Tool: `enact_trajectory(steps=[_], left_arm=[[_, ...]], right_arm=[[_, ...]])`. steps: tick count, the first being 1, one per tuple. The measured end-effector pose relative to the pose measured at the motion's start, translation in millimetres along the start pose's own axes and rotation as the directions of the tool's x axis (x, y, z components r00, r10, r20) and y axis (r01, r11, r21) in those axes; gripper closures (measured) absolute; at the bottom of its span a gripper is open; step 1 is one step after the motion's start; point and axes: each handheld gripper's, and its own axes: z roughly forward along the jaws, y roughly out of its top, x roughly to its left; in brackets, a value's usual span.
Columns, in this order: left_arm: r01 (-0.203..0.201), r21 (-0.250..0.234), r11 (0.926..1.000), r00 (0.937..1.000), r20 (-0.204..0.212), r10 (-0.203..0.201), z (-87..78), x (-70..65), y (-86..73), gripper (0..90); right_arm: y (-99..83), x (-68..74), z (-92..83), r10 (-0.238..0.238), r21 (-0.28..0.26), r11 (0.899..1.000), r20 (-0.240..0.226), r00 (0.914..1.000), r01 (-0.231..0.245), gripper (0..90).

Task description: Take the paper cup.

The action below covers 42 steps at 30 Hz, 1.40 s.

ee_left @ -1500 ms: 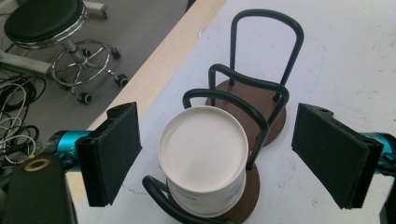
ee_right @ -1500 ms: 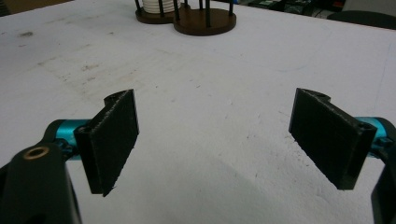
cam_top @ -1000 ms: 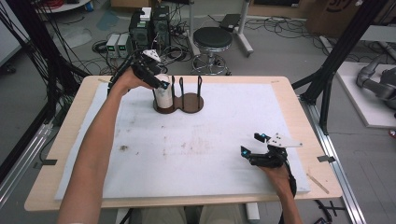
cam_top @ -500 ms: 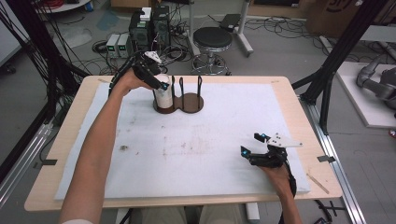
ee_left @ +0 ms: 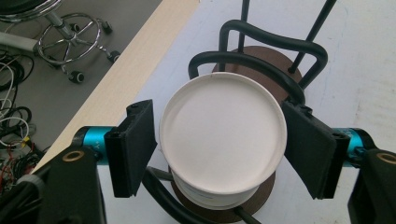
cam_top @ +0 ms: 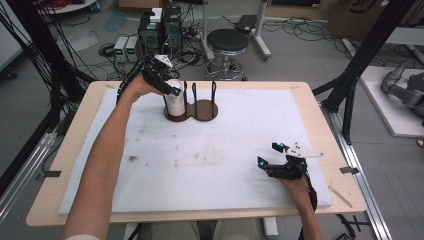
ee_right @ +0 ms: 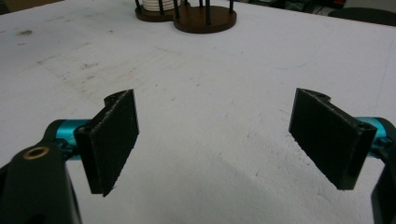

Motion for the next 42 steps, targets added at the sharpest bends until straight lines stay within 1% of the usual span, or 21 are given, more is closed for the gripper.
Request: enact_trajectory(steps=[2, 3, 10, 12, 22, 24, 29, 34, 36, 38, 42], left_arm=[[-0.005, 0.004, 1.0000, 1.0000, 0.008, 0.005, 0.0, 0.0, 0.3, 32.0], [-0.005, 0.003, 1.0000, 1.0000, 0.005, 0.005, 0.2, -0.3, 0.4, 32.9], [0.005, 0.010, 0.9999, 1.0000, -0.003, -0.005, 0.3, -0.7, 1.6, 33.1], [0.017, 0.006, 0.9998, 0.9999, 0.000, -0.017, 0.2, -0.8, 1.7, 33.2], [0.029, -0.007, 0.9996, 0.9996, -0.007, -0.029, -2.8, -1.3, 2.9, 34.2], [0.027, 0.001, 0.9996, 0.9996, -0.010, -0.027, -3.7, -1.0, 3.0, 34.3], [0.043, -0.007, 0.9991, 0.9990, -0.012, -0.043, -5.1, -1.3, 3.1, 34.6], [0.041, -0.024, 0.9989, 0.9990, -0.017, -0.042, -9.8, -1.4, 4.6, 34.9], [0.051, -0.036, 0.9980, 0.9984, -0.020, -0.052, -12.8, -1.7, 5.4, 34.9], [0.051, -0.034, 0.9981, 0.9984, -0.025, -0.052, -16.0, -1.4, 6.4, 34.9], [0.052, -0.051, 0.9974, 0.9979, -0.036, -0.054, -24.5, -2.7, 12.2, 35.1]], right_arm=[[0.1, 0.1, 0.0, 0.002, 0.001, 1.000, -0.001, 1.0000, -0.002, 16.2], [0.1, 0.1, 0.0, 0.002, 0.001, 1.000, -0.001, 1.0000, -0.002, 16.2], [0.2, -0.2, 0.1, 0.000, 0.002, 1.000, -0.002, 1.0000, 0.000, 16.2], [0.2, -0.2, 0.1, -0.001, 0.005, 1.000, -0.002, 1.0000, 0.001, 16.2], [0.5, -0.2, 0.8, 0.002, 0.012, 1.000, -0.006, 1.0000, -0.002, 16.2], [0.6, -0.1, 0.9, 0.001, 0.013, 1.000, -0.005, 1.0000, -0.001, 16.2], [0.6, 0.1, 0.9, 0.000, 0.014, 1.000, -0.004, 1.0000, 0.000, 16.2], [0.7, -0.2, 1.2, -0.002, 0.017, 1.000, -0.005, 1.0000, 0.002, 16.2], [0.7, -0.1, 1.3, 0.001, 0.020, 1.000, -0.008, 1.0000, -0.001, 16.2], [0.8, -0.1, 1.4, 0.000, 0.021, 1.000, -0.007, 1.0000, 0.000, 16.2], [0.8, 0.0, 1.6, -0.002, 0.022, 1.000, -0.008, 1.0000, 0.002, 16.2]])
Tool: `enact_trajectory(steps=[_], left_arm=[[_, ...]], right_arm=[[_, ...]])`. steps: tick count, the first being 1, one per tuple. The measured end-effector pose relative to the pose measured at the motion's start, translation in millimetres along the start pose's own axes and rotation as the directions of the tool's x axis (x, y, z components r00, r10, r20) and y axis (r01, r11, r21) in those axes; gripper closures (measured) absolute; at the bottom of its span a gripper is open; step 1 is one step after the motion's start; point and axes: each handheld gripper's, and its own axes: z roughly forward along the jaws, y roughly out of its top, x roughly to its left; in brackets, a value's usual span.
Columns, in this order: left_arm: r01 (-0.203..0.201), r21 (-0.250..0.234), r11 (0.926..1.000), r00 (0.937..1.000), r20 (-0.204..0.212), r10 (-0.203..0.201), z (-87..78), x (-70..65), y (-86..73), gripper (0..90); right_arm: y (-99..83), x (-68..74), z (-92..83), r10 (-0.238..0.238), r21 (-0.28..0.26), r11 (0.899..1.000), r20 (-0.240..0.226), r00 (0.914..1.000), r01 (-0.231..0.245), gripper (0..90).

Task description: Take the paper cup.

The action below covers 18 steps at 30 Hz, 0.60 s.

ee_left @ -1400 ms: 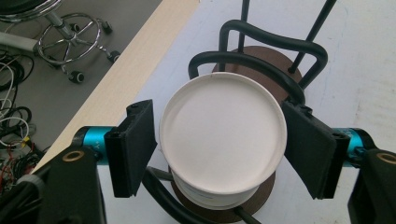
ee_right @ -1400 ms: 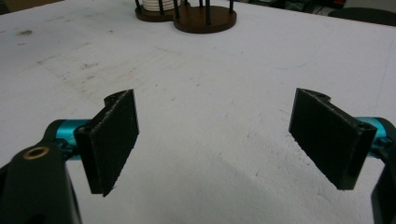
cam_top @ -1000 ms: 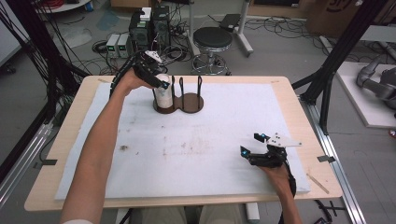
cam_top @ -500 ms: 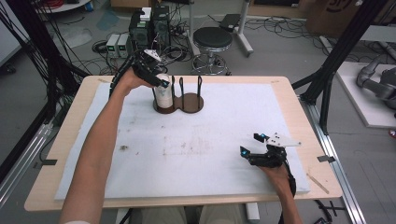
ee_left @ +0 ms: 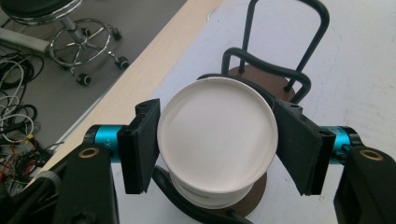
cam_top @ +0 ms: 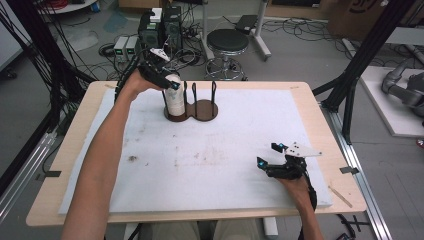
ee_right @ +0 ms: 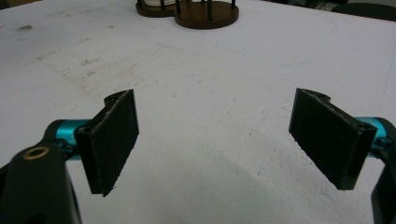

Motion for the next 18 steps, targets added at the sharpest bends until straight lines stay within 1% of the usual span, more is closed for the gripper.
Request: enact_trajectory(steps=[3, 7, 9, 12, 14, 18], left_arm=[[0.001, -0.005, 1.0000, 0.9999, -0.013, -0.001, -8.2, -1.0, 7.2, 35.5], [-0.009, -0.006, 0.9999, 0.9995, -0.030, 0.009, -19.0, -3.3, 16.3, 35.9], [-0.011, -0.025, 0.9996, 0.9992, -0.039, 0.010, -24.5, -4.7, 19.2, 36.0], [-0.008, -0.012, 0.9999, 0.9989, -0.045, 0.007, -30.5, -5.7, 22.6, 36.2], [-0.011, -0.023, 0.9997, 0.9985, -0.054, 0.009, -34.8, -6.7, 26.3, 36.2], [-0.014, -0.024, 0.9996, 0.9978, -0.064, 0.013, -43.5, -8.0, 35.6, 36.3]], right_arm=[[0.1, -0.4, 0.4, -0.005, -0.003, 1.000, 0.003, 1.0000, 0.005, 16.2], [0.2, -0.3, 0.4, -0.005, -0.002, 1.000, 0.001, 1.0000, 0.005, 16.2], [0.2, 0.1, 0.1, -0.002, -0.001, 1.000, 0.002, 1.0000, 0.002, 16.2], [0.1, 0.5, 0.0, 0.000, -0.001, 1.000, -0.001, 1.0000, 0.000, 16.2], [0.1, 0.3, 0.1, -0.002, -0.002, 1.000, -0.001, 1.0000, 0.002, 16.2], [0.1, 0.5, 0.2, -0.004, -0.004, 1.000, 0.001, 1.0000, 0.004, 16.2]])
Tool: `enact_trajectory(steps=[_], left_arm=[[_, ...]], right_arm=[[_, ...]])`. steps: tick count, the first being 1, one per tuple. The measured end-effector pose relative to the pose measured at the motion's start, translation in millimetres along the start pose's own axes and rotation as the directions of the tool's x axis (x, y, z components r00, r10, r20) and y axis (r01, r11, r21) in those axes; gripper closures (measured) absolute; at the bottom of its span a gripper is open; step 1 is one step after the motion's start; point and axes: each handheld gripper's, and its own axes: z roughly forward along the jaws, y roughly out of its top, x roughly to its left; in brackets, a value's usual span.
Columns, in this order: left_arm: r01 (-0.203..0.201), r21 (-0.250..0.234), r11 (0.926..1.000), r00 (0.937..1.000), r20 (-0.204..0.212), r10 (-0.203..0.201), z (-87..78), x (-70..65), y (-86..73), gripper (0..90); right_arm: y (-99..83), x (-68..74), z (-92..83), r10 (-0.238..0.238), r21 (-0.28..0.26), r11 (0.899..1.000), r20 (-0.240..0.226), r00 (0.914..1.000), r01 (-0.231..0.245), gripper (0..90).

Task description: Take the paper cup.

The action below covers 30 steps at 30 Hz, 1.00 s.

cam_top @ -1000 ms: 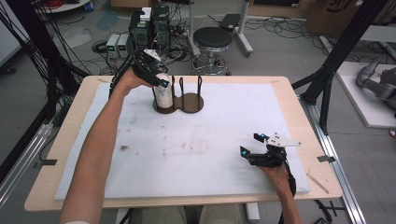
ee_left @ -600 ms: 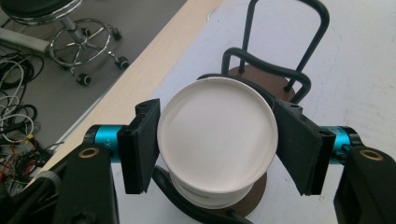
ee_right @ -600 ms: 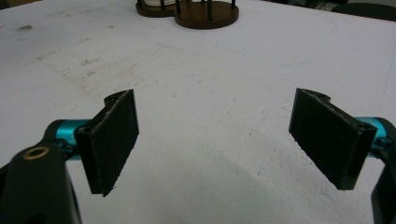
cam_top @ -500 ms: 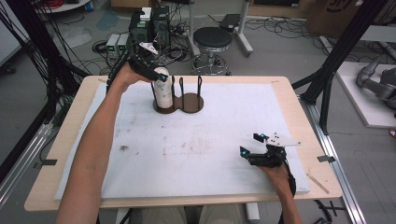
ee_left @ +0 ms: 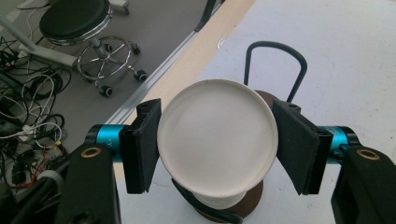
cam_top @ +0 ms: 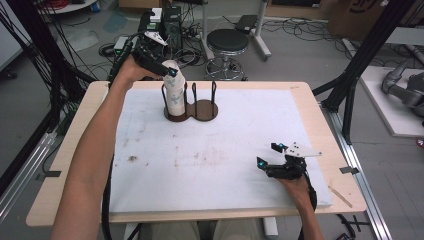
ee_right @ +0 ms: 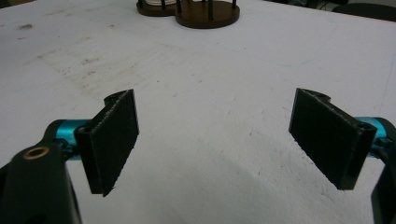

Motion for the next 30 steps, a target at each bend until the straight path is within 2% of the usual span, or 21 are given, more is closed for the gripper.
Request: enact_trajectory(steps=[3, 6, 17, 20, 23, 25, 27, 30], left_arm=[[-0.005, -0.012, 0.9999, 0.9999, -0.009, 0.005, -5.2, -0.2, 4.1, 36.4], [-0.010, 0.007, 0.9999, 0.9999, -0.011, 0.010, -7.7, -0.3, 5.8, 36.5], [-0.006, 0.012, 0.9999, 0.9998, -0.020, 0.007, -11.6, -2.1, 8.4, 36.5], [-0.017, 0.009, 0.9998, 0.9997, -0.015, 0.017, -12.9, -4.9, 9.8, 36.5], [-0.015, -0.004, 0.9999, 0.9999, -0.007, 0.015, -19.4, -10.7, 11.4, 36.6], [-0.016, -0.033, 0.9993, 0.9999, 0.005, 0.016, -25.9, -15.7, 10.9, 36.7], [-0.020, -0.029, 0.9994, 0.9998, 0.009, 0.020, -32.5, -21.3, 10.5, 36.7], [-0.019, -0.083, 0.9964, 0.9995, 0.025, 0.021, -44.9, -29.6, 6.7, 36.7]], right_arm=[[0.0, 0.0, 0.0, 0.000, 0.000, 1.000, 0.000, 1.0000, 0.000, 16.2], [0.0, 0.0, -0.1, 0.001, 0.002, 1.000, -0.001, 1.0000, -0.001, 16.2], [0.1, 0.1, 0.1, 0.006, 0.008, 1.000, -0.002, 1.0000, -0.006, 16.2], [0.1, 0.0, 0.2, 0.002, 0.006, 1.000, -0.002, 1.0000, -0.002, 16.2], [0.1, 0.2, 0.1, 0.004, 0.007, 1.000, -0.003, 1.0000, -0.004, 16.2], [0.2, -0.3, 0.3, 0.003, 0.008, 1.000, -0.006, 1.0000, -0.003, 16.2], [0.2, -0.8, 0.5, 0.003, 0.008, 1.000, -0.009, 1.0000, -0.003, 16.2], [0.4, -0.9, 0.6, 0.007, 0.011, 1.000, -0.010, 0.9999, -0.007, 16.2]])
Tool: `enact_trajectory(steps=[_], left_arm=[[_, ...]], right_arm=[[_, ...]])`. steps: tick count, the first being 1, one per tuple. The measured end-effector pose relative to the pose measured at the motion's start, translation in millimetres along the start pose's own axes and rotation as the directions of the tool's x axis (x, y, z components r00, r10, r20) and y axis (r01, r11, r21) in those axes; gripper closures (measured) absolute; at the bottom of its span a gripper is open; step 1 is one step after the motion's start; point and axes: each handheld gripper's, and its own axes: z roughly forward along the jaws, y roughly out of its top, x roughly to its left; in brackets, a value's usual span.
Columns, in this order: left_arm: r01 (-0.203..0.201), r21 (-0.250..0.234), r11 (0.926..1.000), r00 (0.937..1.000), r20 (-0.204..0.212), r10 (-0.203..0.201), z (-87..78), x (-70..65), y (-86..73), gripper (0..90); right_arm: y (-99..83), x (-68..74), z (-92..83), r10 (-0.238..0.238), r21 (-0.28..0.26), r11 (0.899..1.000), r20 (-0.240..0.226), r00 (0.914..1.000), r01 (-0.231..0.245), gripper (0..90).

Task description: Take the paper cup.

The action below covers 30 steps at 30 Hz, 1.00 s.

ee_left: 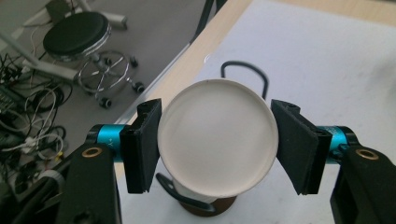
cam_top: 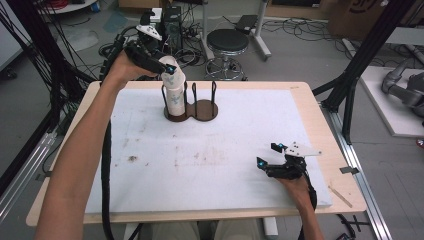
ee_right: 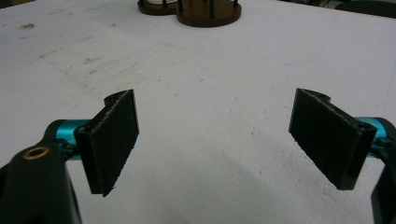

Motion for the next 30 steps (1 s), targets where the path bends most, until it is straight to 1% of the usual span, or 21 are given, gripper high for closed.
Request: enact_trajectory(steps=[2, 3, 4, 7, 10, 11, 13, 15, 16, 17, 19, 20, 21, 23, 26, 29, 30], left_arm=[[-0.010, -0.013, 0.9999, 0.9999, 0.009, 0.010, -7.8, -5.8, -2.4, 36.7], [-0.011, -0.021, 0.9997, 0.9996, 0.024, 0.012, -12.0, -9.7, -4.1, 36.7], [-0.016, -0.022, 0.9996, 0.9993, 0.033, 0.016, -14.7, -12.4, -4.9, 36.7], [-0.034, -0.050, 0.9982, 0.9979, 0.053, 0.037, -25.2, -24.5, -9.2, 36.7], [-0.046, -0.060, 0.9971, 0.9971, 0.057, 0.050, -34.0, -35.1, -14.9, 36.7], [-0.040, -0.076, 0.9963, 0.9971, 0.062, 0.045, -36.6, -38.2, -17.3, 36.7], [-0.037, -0.103, 0.9940, 0.9958, 0.080, 0.045, -40.9, -44.7, -21.7, 36.7], [-0.045, -0.116, 0.9923, 0.9942, 0.093, 0.055, -43.5, -52.1, -25.5, 36.6], [-0.047, -0.131, 0.9902, 0.9935, 0.096, 0.060, -44.7, -56.1, -27.7, 36.6], [-0.046, -0.146, 0.9882, 0.9925, 0.105, 0.062, -45.5, -59.9, -30.2, 36.6], [-0.056, -0.154, 0.9865, 0.9905, 0.116, 0.074, -46.2, -68.4, -36.7, 36.6], [-0.055, -0.157, 0.9860, 0.9898, 0.121, 0.075, -46.1, -70.9, -39.1, 36.6], [-0.054, -0.160, 0.9856, 0.9884, 0.132, 0.076, -45.8, -74.1, -42.5, 36.7], [-0.052, -0.168, 0.9844, 0.9873, 0.139, 0.076, -44.5, -79.6, -48.4, 36.6], [-0.043, -0.187, 0.9814, 0.9829, 0.168, 0.075, -40.0, -89.7, -59.1, 36.6], [-0.042, -0.206, 0.9775, 0.9782, 0.190, 0.083, -35.7, -99.7, -69.3, 36.6], [-0.049, -0.209, 0.9766, 0.9755, 0.200, 0.092, -33.7, -102.5, -72.8, 36.6]], right_arm=[[0.0, 0.1, 0.0, -0.004, -0.001, 1.000, 0.001, 1.0000, 0.004, 16.2], [0.0, 0.2, 0.0, -0.005, -0.001, 1.000, 0.001, 1.0000, 0.005, 16.2], [-0.1, 0.3, 0.1, -0.007, -0.003, 1.000, 0.002, 1.0000, 0.007, 16.2], [0.0, 0.1, 0.3, -0.008, -0.003, 1.000, 0.001, 1.0000, 0.008, 16.2], [-0.2, 0.1, -0.4, -0.002, -0.004, 1.000, -0.002, 1.0000, 0.002, 16.2], [-0.3, -0.3, -0.3, -0.008, -0.010, 1.000, 0.002, 1.0000, 0.008, 16.2], [-0.3, 0.2, -0.7, -0.006, -0.007, 1.000, 0.005, 1.0000, 0.006, 16.2], [-0.2, 0.2, -0.3, -0.004, -0.004, 1.000, 0.001, 1.0000, 0.004, 16.2], [0.1, 0.0, 0.1, 0.004, 0.001, 1.000, 0.000, 1.0000, -0.004, 16.2], [0.3, -0.9, 0.6, 0.003, 0.004, 1.000, -0.002, 1.0000, -0.003, 16.2], [0.8, -2.1, 1.5, 0.010, 0.013, 1.000, -0.005, 0.9999, -0.010, 16.2], [0.9, -2.0, 1.8, 0.017, 0.019, 1.000, -0.009, 0.9998, -0.017, 16.2], [0.9, -2.1, 1.8, 0.017, 0.020, 1.000, -0.009, 0.9998, -0.016, 16.2], [0.8, -1.6, 1.5, 0.016, 0.018, 1.000, -0.009, 0.9998, -0.016, 16.2], [0.6, -1.4, 0.9, 0.008, 0.010, 1.000, -0.006, 0.9999, -0.008, 16.2], [0.5, -1.7, 1.1, 0.008, 0.011, 1.000, -0.008, 0.9999, -0.008, 16.2], [0.6, -1.7, 1.1, 0.009, 0.012, 1.000, -0.008, 0.9999, -0.009, 16.2]])
